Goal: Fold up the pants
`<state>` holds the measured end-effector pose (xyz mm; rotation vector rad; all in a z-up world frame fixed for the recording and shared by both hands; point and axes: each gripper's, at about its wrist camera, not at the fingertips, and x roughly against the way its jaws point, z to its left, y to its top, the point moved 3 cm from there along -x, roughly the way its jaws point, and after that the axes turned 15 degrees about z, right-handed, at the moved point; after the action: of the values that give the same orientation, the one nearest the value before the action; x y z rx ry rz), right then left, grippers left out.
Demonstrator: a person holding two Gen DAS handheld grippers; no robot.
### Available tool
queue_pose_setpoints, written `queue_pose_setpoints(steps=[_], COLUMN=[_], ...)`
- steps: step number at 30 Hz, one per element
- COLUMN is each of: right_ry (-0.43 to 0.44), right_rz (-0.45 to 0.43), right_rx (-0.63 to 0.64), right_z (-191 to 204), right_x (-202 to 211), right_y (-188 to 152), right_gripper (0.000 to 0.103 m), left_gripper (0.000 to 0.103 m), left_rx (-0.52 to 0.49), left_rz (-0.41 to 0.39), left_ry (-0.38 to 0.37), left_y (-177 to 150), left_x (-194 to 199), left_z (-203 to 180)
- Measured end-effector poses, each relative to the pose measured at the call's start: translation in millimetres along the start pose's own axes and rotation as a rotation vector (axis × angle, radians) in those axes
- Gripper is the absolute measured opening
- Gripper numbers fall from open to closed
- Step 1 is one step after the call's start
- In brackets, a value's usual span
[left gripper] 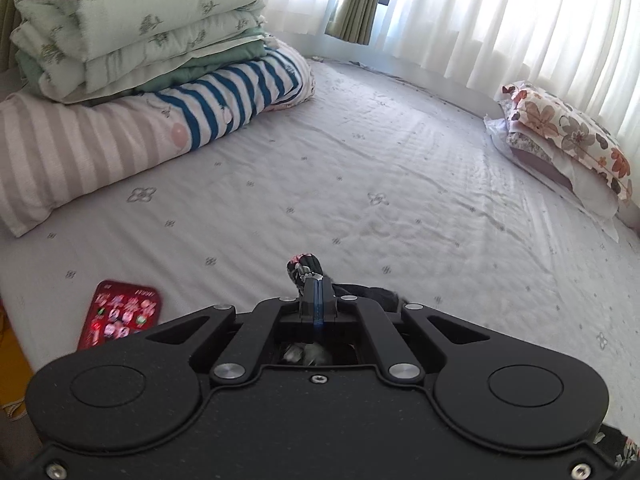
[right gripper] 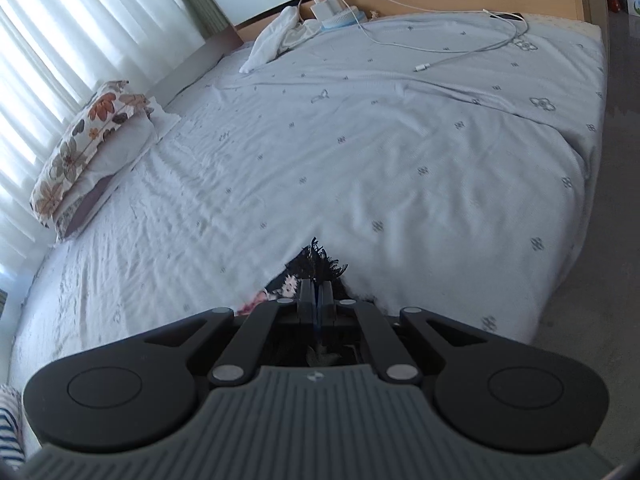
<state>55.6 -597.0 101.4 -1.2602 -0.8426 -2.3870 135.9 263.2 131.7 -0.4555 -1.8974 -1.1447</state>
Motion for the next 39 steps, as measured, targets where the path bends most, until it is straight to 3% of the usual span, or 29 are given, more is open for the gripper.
queue_pose_setpoints(steps=[7,14,20,23,24,25,26,27,31,35,39], right_ry=[-0.012,-0.072,-0.113,-0.141,-0.143,-0.143,-0.141,-0.132,-0.138,-0.124,-0.093], right_rz=[0.045,0.083,0.122,0.129,0.137,0.146,0.148,0.144,0.095,0.04,-0.028], right_rx=[0.052,0.09,0.136,0.164,0.179,0.191,0.199,0.208,0.285,0.386,0.512], right_z=[-21,-34,-42,-42,-43,-42,-42,-41,-27,5,45], right_x=[-3,-15,-27,-29,-30,-30,-29,-26,-13,3,19], right_y=[-28,-37,-48,-52,-53,-54,-55,-55,-62,-77,-103], right_gripper=[0.002,0.002,0.003,0.007,0.017,0.04,0.048,0.064,0.067,0.074,0.085], left_gripper=[0.001,0.001,0.001,0.001,0.002,0.003,0.005,0.007,0.013,0.034,0.048], left_rx=[0.048,0.041,0.013,-0.003,-0.024,-0.057,-0.094,-0.131,-0.254,-0.376,-0.521], left_rz=[0.071,0.106,0.14,0.13,0.121,0.11,0.102,0.101,0.096,0.105,0.105], left_ry=[0.05,0.157,0.165,0.125,0.118,0.117,0.109,0.089,-0.02,-0.094,-0.138], left_y=[-35,-46,-57,-60,-61,-62,-64,-67,-85,-111,-143], left_x=[-12,-30,-42,-40,-37,-33,-30,-26,-14,-8,-7], left_z=[41,61,57,50,46,39,32,25,-9,-47,-86])
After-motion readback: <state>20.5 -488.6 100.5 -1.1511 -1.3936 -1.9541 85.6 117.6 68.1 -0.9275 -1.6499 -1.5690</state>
